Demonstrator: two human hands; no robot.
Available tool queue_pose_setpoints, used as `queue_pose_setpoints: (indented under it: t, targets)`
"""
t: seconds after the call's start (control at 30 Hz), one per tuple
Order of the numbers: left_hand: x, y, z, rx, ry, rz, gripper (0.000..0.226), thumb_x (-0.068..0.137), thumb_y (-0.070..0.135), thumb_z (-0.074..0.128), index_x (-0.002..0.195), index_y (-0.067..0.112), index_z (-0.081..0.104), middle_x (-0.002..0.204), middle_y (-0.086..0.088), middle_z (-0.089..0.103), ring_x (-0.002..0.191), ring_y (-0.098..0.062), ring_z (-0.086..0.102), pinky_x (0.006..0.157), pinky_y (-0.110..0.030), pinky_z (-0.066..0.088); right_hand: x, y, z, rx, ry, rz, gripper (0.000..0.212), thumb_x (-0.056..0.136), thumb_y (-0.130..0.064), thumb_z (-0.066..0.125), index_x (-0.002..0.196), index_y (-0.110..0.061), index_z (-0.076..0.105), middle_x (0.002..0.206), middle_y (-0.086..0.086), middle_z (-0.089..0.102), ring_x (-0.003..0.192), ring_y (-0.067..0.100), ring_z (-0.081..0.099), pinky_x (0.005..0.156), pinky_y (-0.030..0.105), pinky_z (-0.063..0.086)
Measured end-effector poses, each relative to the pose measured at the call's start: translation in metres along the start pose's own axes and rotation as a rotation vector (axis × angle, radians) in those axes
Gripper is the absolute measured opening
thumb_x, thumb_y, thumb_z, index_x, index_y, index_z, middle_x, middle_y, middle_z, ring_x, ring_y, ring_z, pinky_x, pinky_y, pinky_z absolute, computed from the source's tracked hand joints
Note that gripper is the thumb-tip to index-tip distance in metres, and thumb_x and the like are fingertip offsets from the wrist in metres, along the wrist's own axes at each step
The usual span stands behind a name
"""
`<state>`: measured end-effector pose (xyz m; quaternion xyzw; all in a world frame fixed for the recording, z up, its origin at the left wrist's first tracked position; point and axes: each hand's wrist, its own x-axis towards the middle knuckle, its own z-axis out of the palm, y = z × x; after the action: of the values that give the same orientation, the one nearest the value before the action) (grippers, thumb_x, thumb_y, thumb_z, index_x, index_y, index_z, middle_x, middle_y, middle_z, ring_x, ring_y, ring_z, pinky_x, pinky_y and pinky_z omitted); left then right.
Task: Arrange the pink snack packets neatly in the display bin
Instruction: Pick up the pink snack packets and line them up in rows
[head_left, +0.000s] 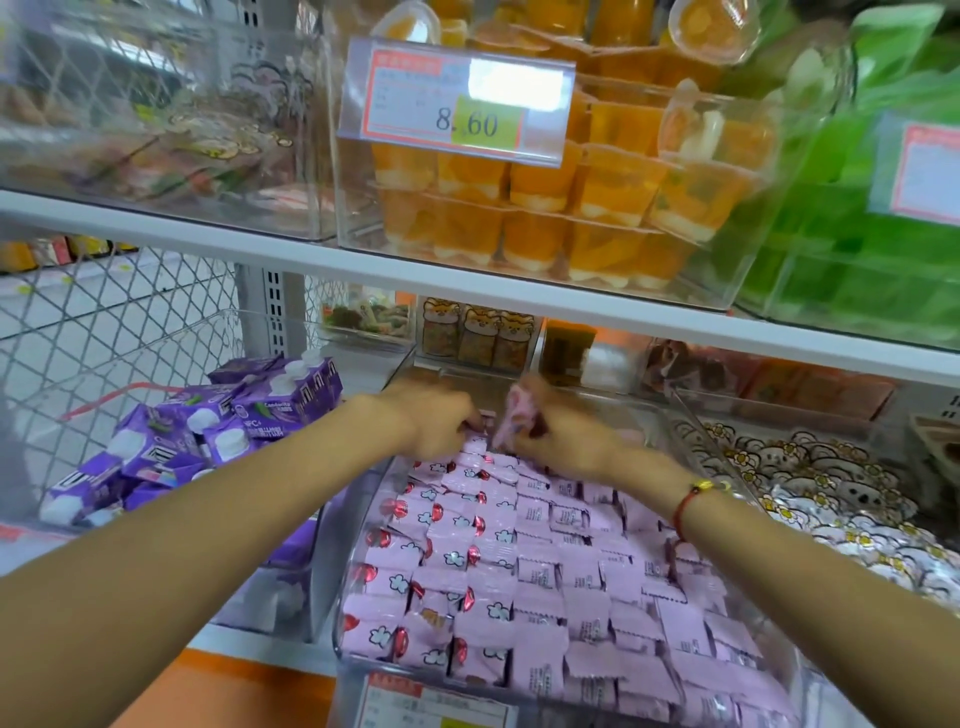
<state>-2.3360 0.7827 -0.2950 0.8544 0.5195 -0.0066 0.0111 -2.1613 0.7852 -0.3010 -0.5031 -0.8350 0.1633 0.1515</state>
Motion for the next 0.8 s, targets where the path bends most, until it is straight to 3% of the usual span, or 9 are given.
queue_pose_setpoints:
  t: [0.1, 0.2, 0.23, 0.3, 0.37, 0.43, 0.5, 0.63, 0.8]
  targets:
    - [-0.001, 0.001, 0.000, 0.022, -0.003, -0.022, 0.027, 0.091, 0.012, 0.041, 0.106, 0.021, 0.061, 0.066, 0.007, 0.042, 0.064, -0.014, 0.041, 0.053, -0.028, 0.029, 0.004, 0.003, 0.014, -0.078, -0.087, -0.008, 0.053, 0.095, -0.022, 0.051, 0.141, -0.020, 0.024, 0.084, 0.003, 0.057, 0.077, 0.021, 0.055, 0.068, 0.031, 0.045]
    - [-0.003, 0.003, -0.001, -0.019, 0.053, -0.032, 0.020, 0.089, 0.009, 0.045, 0.104, 0.020, 0.050, 0.075, -0.001, 0.045, 0.069, -0.020, 0.045, 0.054, -0.029, 0.031, 0.008, 0.010, 0.008, -0.105, -0.103, 0.022, 0.063, 0.094, -0.030, 0.051, 0.149, -0.027, 0.019, 0.129, 0.012, 0.051, 0.124, 0.025, 0.040, 0.105, 0.040, 0.031]
    - [-0.003, 0.004, 0.001, -0.054, 0.092, -0.018, 0.031, 0.088, 0.009, 0.047, 0.117, 0.022, 0.046, 0.080, 0.000, 0.046, 0.073, -0.021, 0.048, 0.057, -0.029, 0.034, 0.007, 0.012, 0.006, -0.133, -0.082, 0.014, 0.064, 0.093, -0.031, 0.052, 0.149, -0.029, 0.020, 0.130, 0.010, 0.049, 0.130, 0.024, 0.033, 0.105, 0.039, 0.030]
    - [-0.001, 0.008, 0.002, -0.124, 0.141, 0.028, 0.051, 0.089, 0.009, 0.049, 0.135, 0.025, 0.035, 0.079, 0.007, 0.043, 0.076, -0.020, 0.050, 0.062, -0.030, 0.037, 0.005, 0.012, 0.006, -0.048, -0.067, -0.002, 0.064, 0.092, -0.026, 0.055, 0.147, -0.027, 0.023, 0.099, 0.001, 0.056, 0.105, 0.020, 0.049, 0.082, 0.027, 0.043]
    - [0.000, 0.011, 0.002, -0.135, 0.144, 0.053, 0.053, 0.089, 0.009, 0.048, 0.138, 0.026, 0.033, 0.079, 0.010, 0.045, 0.071, -0.016, 0.047, 0.065, -0.030, 0.037, 0.002, 0.011, 0.005, 0.094, -0.047, 0.034, 0.061, 0.090, -0.020, 0.059, 0.143, -0.019, 0.028, 0.093, 0.001, 0.059, 0.083, 0.019, 0.059, 0.067, 0.026, 0.049]
    - [0.002, 0.010, -0.002, -0.116, 0.103, 0.032, 0.051, 0.092, 0.012, 0.044, 0.139, 0.029, 0.035, 0.103, 0.000, 0.060, 0.084, -0.020, 0.053, 0.073, -0.033, 0.045, 0.001, 0.012, -0.002, 0.185, -0.011, 0.079, 0.056, 0.088, -0.018, 0.063, 0.135, -0.015, 0.032, 0.104, 0.005, 0.062, 0.086, 0.019, 0.062, 0.072, 0.028, 0.052]
    - [0.008, 0.009, -0.004, -0.116, 0.017, 0.010, 0.048, 0.096, 0.019, 0.038, 0.142, 0.032, 0.035, 0.131, -0.005, 0.055, 0.104, -0.024, 0.055, 0.085, -0.033, 0.047, 0.000, 0.013, -0.009, 0.132, -0.033, 0.084, 0.054, 0.089, -0.017, 0.061, 0.136, -0.012, 0.036, 0.115, 0.006, 0.059, 0.101, 0.019, 0.058, 0.086, 0.030, 0.049]
    - [0.021, 0.013, 0.004, -0.014, -0.192, -0.055, 0.040, 0.100, 0.027, 0.031, 0.137, 0.022, 0.045, 0.135, -0.007, 0.052, 0.099, -0.022, 0.053, 0.078, -0.031, 0.042, -0.009, 0.011, -0.011, -0.066, -0.202, 0.106, 0.042, 0.094, -0.013, 0.050, 0.135, -0.009, 0.045, 0.107, 0.005, 0.057, 0.095, 0.022, 0.056, 0.082, 0.030, 0.046]
    - [0.013, 0.015, 0.001, 0.084, -0.136, -0.033, 0.039, 0.101, 0.035, 0.028, 0.133, 0.029, 0.049, 0.144, -0.001, 0.041, 0.121, -0.026, 0.046, 0.101, -0.042, 0.040, -0.010, 0.012, -0.006, -0.164, -0.214, 0.071, 0.036, 0.095, -0.010, 0.045, 0.130, -0.004, 0.050, 0.118, 0.018, 0.061, 0.104, 0.033, 0.059, 0.087, 0.040, 0.047]
